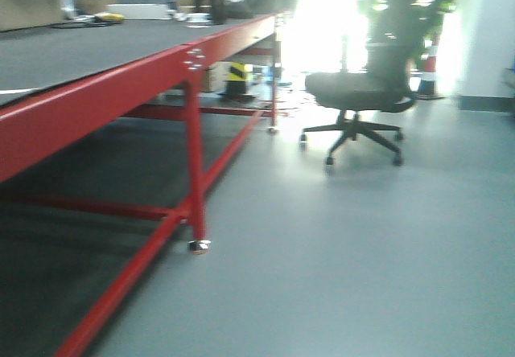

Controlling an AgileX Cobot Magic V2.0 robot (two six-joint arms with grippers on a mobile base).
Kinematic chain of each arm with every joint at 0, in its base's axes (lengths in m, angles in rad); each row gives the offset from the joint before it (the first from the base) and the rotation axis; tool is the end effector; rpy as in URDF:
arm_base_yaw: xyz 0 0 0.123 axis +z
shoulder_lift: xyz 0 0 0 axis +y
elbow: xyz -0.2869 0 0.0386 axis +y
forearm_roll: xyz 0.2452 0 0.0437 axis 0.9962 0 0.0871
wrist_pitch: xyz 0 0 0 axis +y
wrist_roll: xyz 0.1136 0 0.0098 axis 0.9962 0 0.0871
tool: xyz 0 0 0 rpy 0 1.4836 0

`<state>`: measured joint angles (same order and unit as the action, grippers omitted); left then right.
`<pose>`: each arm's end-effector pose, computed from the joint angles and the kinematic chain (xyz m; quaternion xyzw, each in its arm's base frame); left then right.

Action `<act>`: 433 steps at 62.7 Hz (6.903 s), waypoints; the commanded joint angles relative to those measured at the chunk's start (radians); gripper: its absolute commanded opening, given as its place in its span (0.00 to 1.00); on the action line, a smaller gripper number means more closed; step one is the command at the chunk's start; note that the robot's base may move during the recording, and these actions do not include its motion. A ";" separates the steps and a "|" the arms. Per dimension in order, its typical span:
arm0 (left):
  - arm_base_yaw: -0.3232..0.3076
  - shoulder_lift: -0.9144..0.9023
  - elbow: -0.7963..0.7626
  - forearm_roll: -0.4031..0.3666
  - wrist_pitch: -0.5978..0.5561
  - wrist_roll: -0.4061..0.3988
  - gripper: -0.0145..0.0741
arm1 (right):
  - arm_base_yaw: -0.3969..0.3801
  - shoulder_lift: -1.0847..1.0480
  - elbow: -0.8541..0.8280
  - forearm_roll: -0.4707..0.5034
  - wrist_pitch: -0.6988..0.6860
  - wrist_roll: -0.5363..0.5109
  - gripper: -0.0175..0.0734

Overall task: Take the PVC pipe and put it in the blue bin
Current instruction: 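Carry the pipe in both grippers while driving past the red table, then carry the pipe while driving up to the shelf of blue bins, then move the held pipe over an open blue bin on the shelf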

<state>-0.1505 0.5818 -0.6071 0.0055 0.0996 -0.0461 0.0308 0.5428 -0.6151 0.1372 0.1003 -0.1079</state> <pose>0.1380 -0.0209 0.3641 0.0384 0.7015 -0.0677 0.7084 0.1294 0.0056 0.3723 -0.0057 0.6855 0.0263 0.7276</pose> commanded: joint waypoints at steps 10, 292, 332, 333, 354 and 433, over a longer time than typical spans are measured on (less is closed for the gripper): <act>-0.006 -0.006 -0.004 0.002 -0.027 -0.007 0.04 | 0.001 -0.006 0.000 -0.009 -0.026 -0.004 0.01; -0.006 -0.006 -0.004 0.002 -0.027 -0.007 0.04 | 0.001 -0.006 0.000 -0.009 -0.026 -0.004 0.01; -0.006 -0.006 -0.004 0.002 -0.027 -0.007 0.04 | 0.001 -0.006 0.000 -0.009 -0.026 -0.004 0.01; -0.006 -0.006 -0.004 0.002 -0.027 -0.007 0.04 | 0.001 -0.006 0.000 -0.009 -0.026 -0.004 0.01; -0.006 -0.006 -0.004 0.002 -0.027 -0.007 0.04 | 0.001 -0.006 0.000 -0.009 -0.026 -0.004 0.01; -0.006 -0.006 -0.004 0.002 -0.027 -0.007 0.04 | 0.001 -0.006 0.000 -0.009 -0.026 -0.004 0.01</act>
<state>-0.1505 0.5818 -0.6071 0.0073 0.0996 -0.0461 0.0308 0.5412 -0.6151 0.1372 0.0985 -0.1079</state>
